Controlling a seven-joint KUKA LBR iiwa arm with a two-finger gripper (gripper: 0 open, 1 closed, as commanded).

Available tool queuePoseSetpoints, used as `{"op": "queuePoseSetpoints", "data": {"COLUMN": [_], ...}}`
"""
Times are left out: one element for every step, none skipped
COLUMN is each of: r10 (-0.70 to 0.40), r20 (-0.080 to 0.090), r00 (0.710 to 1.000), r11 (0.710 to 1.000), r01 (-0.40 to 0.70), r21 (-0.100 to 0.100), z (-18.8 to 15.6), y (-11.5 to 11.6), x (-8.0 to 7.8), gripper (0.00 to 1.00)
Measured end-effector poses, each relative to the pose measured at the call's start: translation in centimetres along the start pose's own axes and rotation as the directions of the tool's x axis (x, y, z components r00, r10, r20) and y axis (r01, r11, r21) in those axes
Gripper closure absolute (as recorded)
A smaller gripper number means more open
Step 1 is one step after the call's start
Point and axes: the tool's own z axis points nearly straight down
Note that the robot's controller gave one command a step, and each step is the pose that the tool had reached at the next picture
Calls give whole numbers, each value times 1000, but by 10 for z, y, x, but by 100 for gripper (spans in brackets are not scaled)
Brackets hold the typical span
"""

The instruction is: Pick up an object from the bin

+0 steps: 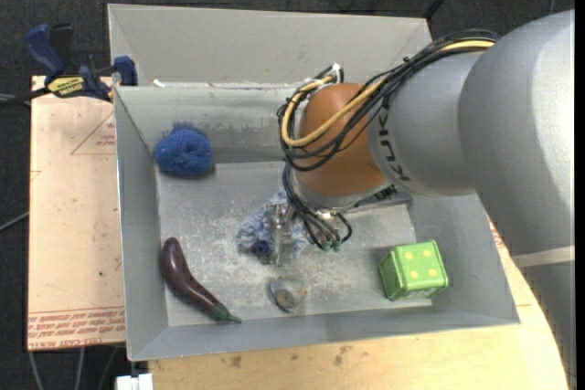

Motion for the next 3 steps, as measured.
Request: {"op": "queuePoseSetpoints", "data": {"r10": [1, 39, 38], "r20": [0, 8, 0], "r00": [1000, 999, 999], "r11": [1000, 999, 999], "r01": [-1, -39, -38], "r21": [0, -1, -1], "z": [0, -177, -173], "y": [0, -27, -27], "x": [0, -21, -19], "gripper": [100, 100, 0]}}
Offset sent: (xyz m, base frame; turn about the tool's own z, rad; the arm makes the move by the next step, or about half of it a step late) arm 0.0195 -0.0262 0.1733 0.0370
